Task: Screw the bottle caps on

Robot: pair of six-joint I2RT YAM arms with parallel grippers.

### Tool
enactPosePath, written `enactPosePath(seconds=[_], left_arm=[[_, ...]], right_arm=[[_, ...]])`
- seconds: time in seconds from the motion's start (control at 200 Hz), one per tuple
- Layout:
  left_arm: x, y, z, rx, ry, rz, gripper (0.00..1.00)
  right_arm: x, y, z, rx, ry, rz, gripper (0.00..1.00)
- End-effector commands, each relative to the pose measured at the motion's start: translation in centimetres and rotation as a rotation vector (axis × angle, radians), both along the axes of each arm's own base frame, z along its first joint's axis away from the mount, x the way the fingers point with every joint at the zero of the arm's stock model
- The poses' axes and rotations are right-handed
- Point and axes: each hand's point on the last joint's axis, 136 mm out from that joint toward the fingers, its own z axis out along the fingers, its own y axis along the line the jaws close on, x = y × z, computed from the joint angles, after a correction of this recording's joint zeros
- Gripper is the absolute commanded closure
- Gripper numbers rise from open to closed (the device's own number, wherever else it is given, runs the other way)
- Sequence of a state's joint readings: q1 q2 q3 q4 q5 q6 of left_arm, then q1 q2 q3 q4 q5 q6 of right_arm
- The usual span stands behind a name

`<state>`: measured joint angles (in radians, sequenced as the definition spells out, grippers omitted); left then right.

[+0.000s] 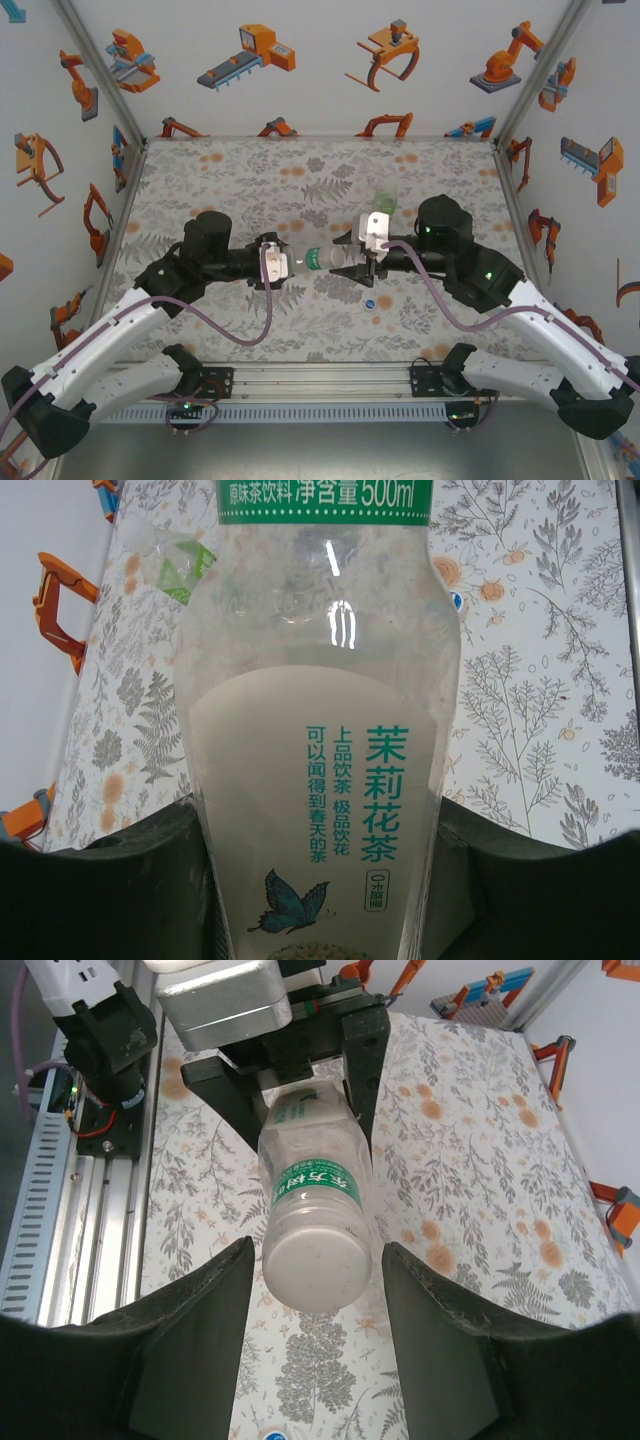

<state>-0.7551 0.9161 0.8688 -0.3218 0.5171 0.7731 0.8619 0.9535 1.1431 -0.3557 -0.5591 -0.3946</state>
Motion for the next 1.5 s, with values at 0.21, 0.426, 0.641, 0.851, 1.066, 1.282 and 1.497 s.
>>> enactPosePath(seconds=[0.21,0.426,0.641,0.851,1.066,1.282,1.497], left_arm=[[-0.3,-0.1,1.1,-0.029,-0.026,-0.016,1.0],[0.3,0.2,1.2,-0.03,-0.048,0.023,1.0],[1.1,0.4,1.2,-0.03,-0.069,0.068,1.0],[1.9,0.8,1.3,-0.026,-0.089,0.114,1.0],[2.4,1.0,1.4,-0.025,-0.104,0.146,1.0],[2.3,0.9,1.3,-0.022,-0.098,0.139,1.0],[2.4,0.9,1.2,-0.02,-0.098,0.145,1.0]], right_arm=[[0.2,-0.3,0.7,0.011,-0.036,-0.026,0.64],[2.2,-0.1,1.4,0.098,0.077,-0.147,0.83],[5.0,-0.3,2.2,0.27,0.397,-0.333,1.0],[7.2,-1.2,1.4,0.434,0.708,-0.485,1.0],[9.1,-2.7,-0.6,0.471,0.978,-0.704,1.0],[9.1,-1.5,-1.2,0.442,1.071,-0.692,0.96],[8.3,-0.2,-1.1,0.385,1.114,-0.63,0.39]])
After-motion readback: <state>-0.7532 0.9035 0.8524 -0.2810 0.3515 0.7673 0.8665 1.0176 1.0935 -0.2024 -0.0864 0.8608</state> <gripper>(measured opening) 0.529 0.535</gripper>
